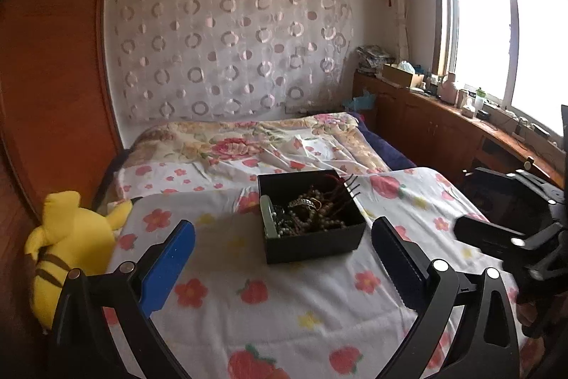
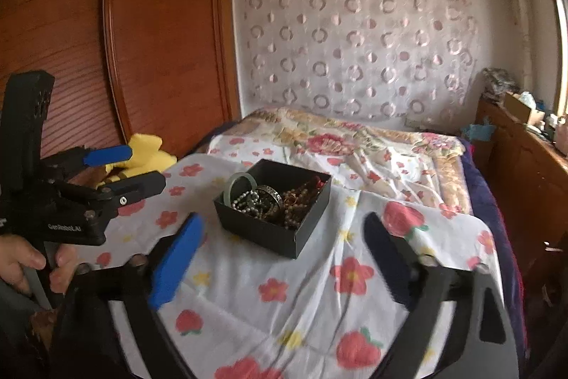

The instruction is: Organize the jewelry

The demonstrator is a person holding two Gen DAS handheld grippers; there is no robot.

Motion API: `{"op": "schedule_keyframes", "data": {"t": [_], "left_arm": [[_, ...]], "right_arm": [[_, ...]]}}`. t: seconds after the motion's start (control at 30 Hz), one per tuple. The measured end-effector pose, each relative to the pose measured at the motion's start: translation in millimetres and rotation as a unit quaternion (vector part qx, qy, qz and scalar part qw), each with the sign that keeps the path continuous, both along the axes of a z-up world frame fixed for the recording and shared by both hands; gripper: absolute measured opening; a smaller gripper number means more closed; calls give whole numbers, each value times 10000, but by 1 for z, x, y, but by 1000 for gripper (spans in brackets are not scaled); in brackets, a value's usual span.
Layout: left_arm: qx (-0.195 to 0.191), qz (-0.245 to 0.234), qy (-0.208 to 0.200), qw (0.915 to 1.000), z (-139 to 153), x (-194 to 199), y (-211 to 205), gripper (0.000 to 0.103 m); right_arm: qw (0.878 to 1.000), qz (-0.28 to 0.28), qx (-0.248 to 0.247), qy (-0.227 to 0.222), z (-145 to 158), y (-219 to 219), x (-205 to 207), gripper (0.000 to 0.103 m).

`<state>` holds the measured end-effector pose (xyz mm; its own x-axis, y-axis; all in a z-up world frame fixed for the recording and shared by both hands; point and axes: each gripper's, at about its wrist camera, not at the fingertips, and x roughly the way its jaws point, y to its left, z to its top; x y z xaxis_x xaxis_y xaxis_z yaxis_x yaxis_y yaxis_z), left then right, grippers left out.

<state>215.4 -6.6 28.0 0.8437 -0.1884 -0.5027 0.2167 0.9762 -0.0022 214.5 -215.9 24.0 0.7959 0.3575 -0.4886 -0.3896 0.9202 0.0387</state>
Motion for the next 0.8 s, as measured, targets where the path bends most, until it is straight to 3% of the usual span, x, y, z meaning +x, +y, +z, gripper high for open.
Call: {"op": "schedule_keyframes", "data": {"t": [0.33,0.6,0.8], "left_arm": [[162,326,-268,9990,11,-64,-7,96],[-11,450,-224,9987,5,-112,-7,96],[245,707,-294,9968,-8,-143,-8,96]], "right_arm": [[9968,-724,67,-329,15,-13,-70,101],[9896,-1391,212,-292,6,-20,-114,101],[9878,-1516,221,-270,-9,-17,-141,101]]}}
